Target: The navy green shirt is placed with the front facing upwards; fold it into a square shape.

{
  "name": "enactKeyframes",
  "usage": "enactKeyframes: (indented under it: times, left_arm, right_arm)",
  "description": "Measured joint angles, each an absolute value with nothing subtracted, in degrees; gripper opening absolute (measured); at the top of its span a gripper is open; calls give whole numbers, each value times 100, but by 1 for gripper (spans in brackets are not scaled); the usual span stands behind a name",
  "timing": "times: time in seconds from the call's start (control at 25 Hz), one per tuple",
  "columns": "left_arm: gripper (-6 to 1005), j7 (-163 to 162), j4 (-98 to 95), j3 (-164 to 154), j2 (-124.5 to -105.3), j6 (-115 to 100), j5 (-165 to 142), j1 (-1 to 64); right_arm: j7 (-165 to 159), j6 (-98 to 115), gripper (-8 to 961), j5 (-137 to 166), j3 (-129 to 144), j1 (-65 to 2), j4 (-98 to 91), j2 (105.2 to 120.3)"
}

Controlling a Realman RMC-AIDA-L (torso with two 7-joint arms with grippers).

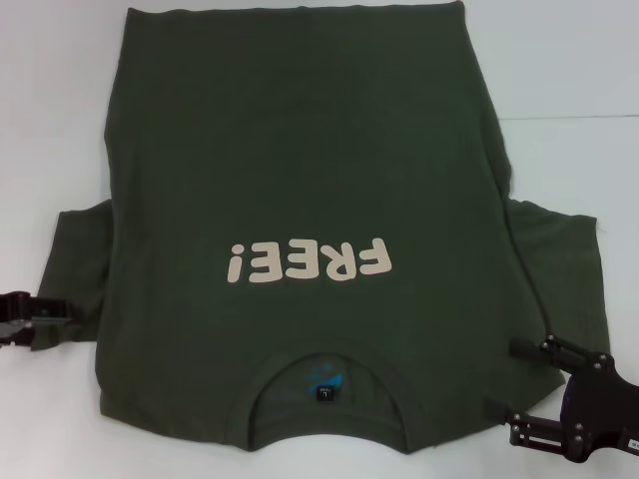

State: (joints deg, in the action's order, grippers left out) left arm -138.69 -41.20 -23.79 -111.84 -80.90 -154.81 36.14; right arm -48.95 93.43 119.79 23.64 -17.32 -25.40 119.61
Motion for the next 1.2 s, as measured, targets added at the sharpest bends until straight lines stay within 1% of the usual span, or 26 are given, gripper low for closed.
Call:
enactKeyframes:
  times: [1.08, 1.2]
  left_arm:
    - [872, -13895, -3831, -2395, -11203, -7970, -15389, 3831]
    - [797, -13910, -3831, -2414, -11204, -7971, -15398, 3838]
  right_arm:
    - [-4895, 9396, 883, 11979, 2346, -1731, -2538, 11961]
    - [-4895, 9408, 883, 11979, 2333, -1731, -2545, 11961]
